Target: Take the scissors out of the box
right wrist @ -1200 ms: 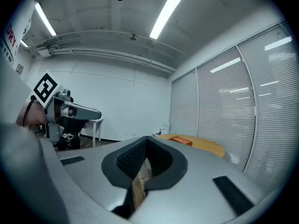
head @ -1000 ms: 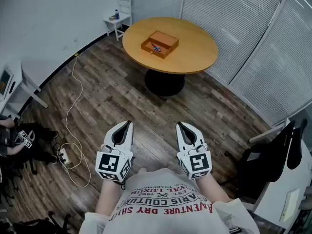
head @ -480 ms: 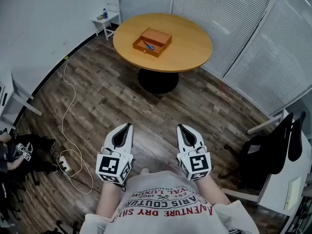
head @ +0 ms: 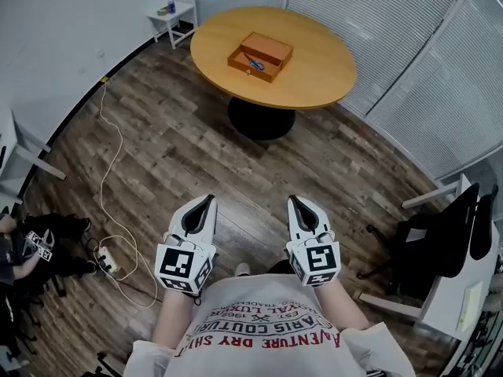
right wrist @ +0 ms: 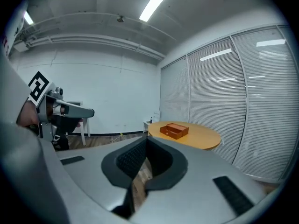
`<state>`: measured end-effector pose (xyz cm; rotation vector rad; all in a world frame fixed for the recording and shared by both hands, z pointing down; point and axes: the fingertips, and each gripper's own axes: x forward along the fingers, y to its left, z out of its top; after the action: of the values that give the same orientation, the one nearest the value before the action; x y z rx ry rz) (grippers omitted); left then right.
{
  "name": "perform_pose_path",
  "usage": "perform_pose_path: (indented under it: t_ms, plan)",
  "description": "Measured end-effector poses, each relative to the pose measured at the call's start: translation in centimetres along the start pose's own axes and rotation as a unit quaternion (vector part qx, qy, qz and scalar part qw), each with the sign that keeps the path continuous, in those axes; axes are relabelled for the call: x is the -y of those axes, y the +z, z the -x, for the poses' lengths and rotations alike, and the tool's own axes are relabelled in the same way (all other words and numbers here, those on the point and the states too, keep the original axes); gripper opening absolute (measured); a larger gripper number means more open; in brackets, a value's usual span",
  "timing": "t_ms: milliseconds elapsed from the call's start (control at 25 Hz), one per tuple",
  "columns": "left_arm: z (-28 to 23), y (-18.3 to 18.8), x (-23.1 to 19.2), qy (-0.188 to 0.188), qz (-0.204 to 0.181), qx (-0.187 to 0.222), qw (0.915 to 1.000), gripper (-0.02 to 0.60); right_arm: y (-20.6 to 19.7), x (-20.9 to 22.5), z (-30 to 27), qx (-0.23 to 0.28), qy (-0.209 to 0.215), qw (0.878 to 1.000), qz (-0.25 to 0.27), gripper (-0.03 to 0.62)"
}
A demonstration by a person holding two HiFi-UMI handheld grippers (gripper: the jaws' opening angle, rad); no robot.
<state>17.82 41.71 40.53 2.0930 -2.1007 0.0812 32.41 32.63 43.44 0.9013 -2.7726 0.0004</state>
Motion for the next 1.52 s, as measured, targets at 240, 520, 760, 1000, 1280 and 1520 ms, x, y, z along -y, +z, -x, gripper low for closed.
perform_pose_path:
  t_ms: [240,520,760,1000,1280,1520]
  plan:
    - [-0.1,-1.0,-4.2,0.027,0.013,-0.009,0.9995,0.011,-0.5,-1.8,-3.8,-0.013,0.024,1.000,0.003,0.009]
    - [-3.8,-0.9,-8.7,0.054,0.010,-0.016,0.9984,0.011,-0.1,-0.6,-10.1,-0.010,0.041,0.999,-0.006,0.009]
    - [-10.4,1.7,-12.6,0.061,-0.006,-0.016,0.9980,0.011,1.4,3.6,-17.4,-0.018,0.040,0.999,-0.010,0.009]
    - [-19.2,4.7,-16.6,0.070,-0.015,-0.011,0.9974,0.011,3.7,9.0,-24.8,-0.010,0.043,0.999,-0.008,0.009]
    - [-27.6,6.4,-17.4,0.055,-0.036,-0.013,0.9978,0.011,4.6,14.5,-30.3,-0.005,0.041,0.999,-0.013,0.009]
    - [-31.3,6.4,-18.1,0.050,-0.035,-0.026,0.9978,0.011,4.7,16.8,-33.1,-0.010,0.042,0.999,-0.015,0.009]
